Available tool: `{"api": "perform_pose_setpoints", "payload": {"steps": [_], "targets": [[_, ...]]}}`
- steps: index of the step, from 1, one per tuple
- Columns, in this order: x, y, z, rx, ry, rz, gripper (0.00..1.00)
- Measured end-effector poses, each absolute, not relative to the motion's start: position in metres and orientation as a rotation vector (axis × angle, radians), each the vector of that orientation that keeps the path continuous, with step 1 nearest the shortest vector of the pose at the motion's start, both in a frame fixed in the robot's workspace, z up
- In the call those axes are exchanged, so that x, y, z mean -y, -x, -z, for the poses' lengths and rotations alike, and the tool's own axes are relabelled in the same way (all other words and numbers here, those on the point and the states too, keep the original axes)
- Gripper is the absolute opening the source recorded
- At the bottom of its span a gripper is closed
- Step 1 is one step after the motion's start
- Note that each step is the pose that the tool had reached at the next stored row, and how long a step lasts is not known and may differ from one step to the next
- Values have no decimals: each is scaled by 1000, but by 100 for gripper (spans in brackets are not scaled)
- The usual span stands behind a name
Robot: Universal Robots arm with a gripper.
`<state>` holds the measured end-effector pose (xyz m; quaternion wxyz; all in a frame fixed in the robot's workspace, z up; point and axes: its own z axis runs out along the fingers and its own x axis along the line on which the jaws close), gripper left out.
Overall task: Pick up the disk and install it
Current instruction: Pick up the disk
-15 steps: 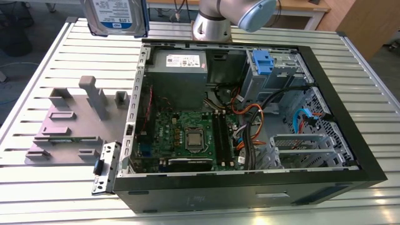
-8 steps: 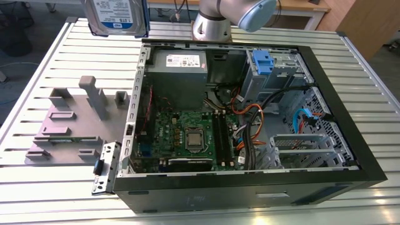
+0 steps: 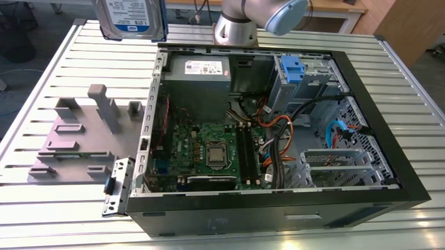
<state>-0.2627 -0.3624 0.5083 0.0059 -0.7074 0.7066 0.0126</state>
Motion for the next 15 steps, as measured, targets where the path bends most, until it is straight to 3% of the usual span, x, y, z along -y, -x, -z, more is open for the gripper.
{"api": "perform_pose_setpoints", "payload": {"steps": [15], "targets": [[362, 232, -508, -2212, 2214, -39, 37]]}}
